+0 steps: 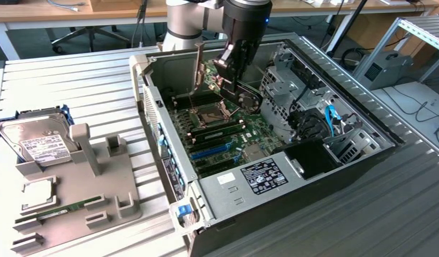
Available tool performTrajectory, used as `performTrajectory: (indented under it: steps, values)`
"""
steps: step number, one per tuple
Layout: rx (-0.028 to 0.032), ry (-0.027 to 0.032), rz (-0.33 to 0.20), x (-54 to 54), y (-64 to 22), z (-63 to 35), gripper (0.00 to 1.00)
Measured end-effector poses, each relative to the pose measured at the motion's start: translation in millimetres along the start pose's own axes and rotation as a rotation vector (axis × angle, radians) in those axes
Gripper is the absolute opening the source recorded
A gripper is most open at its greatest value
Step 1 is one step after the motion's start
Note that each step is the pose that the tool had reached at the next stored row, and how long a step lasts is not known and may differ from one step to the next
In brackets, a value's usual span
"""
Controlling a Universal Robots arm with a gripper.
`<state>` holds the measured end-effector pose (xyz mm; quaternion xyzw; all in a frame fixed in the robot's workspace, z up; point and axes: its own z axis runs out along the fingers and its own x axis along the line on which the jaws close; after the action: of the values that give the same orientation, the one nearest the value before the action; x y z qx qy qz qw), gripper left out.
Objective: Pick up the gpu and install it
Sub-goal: 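Insert the gpu into the slot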
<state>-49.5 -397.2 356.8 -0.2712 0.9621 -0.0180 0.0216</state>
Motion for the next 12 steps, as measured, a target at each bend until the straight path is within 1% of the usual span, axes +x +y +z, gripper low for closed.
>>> performTrajectory:
  steps: [12]
  values:
    - [-0.0005, -0.0008, -0.015, 0.0, 0.0, 0.0, 0.26]
